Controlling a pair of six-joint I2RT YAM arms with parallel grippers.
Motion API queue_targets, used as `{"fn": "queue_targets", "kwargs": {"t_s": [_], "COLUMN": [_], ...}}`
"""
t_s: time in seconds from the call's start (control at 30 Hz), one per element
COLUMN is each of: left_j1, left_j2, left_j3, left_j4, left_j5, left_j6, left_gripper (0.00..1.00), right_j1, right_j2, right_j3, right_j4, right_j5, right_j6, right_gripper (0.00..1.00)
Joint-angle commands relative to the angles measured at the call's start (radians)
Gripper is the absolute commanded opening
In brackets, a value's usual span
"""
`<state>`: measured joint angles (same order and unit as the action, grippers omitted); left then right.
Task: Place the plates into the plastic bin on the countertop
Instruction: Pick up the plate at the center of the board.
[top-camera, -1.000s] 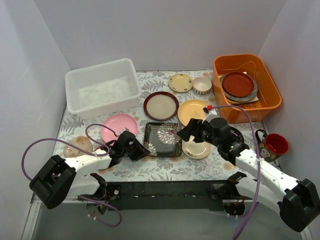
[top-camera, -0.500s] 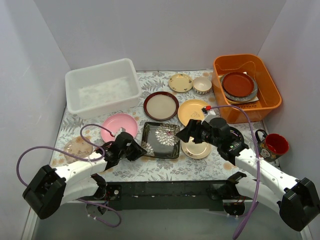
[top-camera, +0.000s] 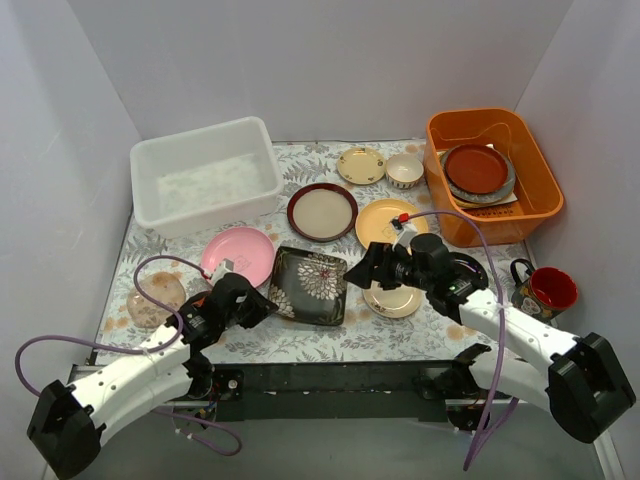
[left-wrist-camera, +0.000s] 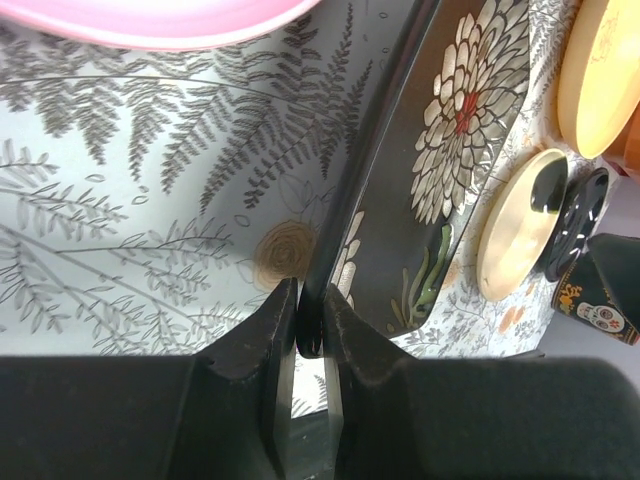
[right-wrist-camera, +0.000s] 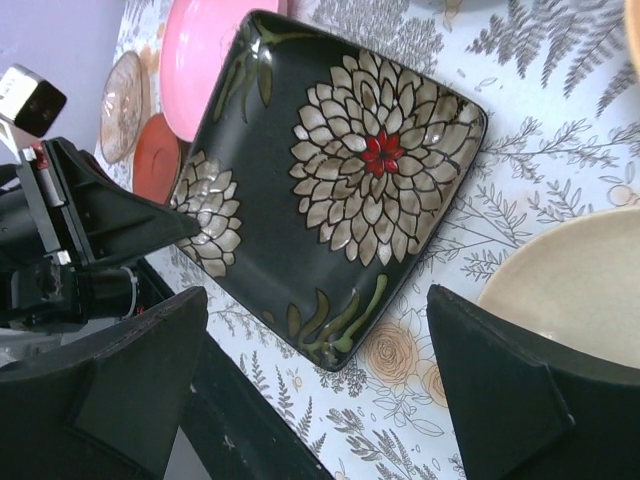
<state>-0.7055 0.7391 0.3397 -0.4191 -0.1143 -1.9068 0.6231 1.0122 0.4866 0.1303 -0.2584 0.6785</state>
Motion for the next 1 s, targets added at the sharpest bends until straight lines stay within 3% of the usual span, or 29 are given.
{"fn": "queue_targets", "kwargs": {"t_s": [0.0,0.2,0.43,0.97], "left_j1": [-0.005,-0.005,-0.005,-0.005], "left_j2": [-0.046,-0.095,-0.133,-0.112], "left_j3": [0.047,0.07,0.096,0.122], "left_j4": [-0.096,-0.168,-0.23,-0.23], "left_j5": [-0.047,-0.056,-0.048,-0.035], "left_j6": [0.011,0.018,0.048,0.081], "left_gripper": [0.0,0.0,0.0,0.0], "right_j1": [0.006,0.018,0.017,0.018], "right_j2": [0.104,0.221,0.325,0.617], "right_j3": [0.013,0.09,0.15,0.264], "right_j4": [0.103,0.086,0.063,0.157], "right_j5": [-0.107,-0.142,-0.065,-0.119], "right_j6": [0.01,-0.04,-0.094,-0.123], "right_gripper": [0.97,0.97,0.96,0.91]}}
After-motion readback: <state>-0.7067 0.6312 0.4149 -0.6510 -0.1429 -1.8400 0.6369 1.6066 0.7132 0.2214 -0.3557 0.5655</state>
